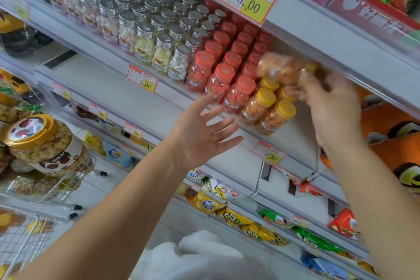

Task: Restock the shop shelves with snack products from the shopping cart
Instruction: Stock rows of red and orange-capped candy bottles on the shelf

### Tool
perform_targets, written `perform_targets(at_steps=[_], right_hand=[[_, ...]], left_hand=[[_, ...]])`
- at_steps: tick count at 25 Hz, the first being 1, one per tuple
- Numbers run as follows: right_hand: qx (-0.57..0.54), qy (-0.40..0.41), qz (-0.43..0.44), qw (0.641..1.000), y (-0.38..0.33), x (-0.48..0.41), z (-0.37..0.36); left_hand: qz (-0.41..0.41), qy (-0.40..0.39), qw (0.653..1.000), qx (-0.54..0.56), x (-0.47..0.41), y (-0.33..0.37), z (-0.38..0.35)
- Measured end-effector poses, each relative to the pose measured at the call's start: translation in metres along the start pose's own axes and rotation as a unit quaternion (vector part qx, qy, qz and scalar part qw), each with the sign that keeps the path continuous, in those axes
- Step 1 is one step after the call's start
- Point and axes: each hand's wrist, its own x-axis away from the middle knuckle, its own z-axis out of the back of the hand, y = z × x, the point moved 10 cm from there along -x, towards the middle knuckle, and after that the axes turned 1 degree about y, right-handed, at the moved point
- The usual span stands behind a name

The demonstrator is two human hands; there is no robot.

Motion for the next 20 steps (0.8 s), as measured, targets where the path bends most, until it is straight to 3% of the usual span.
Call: perform_targets(at_steps=[3, 5, 7, 10, 16, 20], right_hand=[[0.128, 0.084, 0.016, 0.988, 0.012, -0.026, 0.021], [0.274, 0.057, 0.001, 0.96, 0.023, -0.048, 0.016], [0.337, 0.058, -0.032, 0.939, 0.033, -0.07, 0.013], [0.283, 0.053, -0.057, 0.956, 0.05, -0.102, 0.001], [0.199, -0.042, -0.09, 0.975, 0.076, -0.111, -0.022], [0.224, -0.065, -0.124, 0.964, 0.065, -0.098, -0.022]], left_hand=[[-0.004, -0.004, 1.0, 0.012, -0.004, -0.003, 0.012], [-0.004, -0.01, 1.0, 0.008, -0.006, -0.007, 0.016], [-0.006, -0.01, 1.0, 0.006, -0.01, -0.008, 0.021], [-0.011, -0.005, 1.0, 0.01, -0.015, -0.007, 0.029], [-0.004, 0.008, 0.999, 0.031, -0.015, -0.007, 0.044], [0.011, 0.029, 0.999, 0.027, 0.0, -0.003, 0.06]])
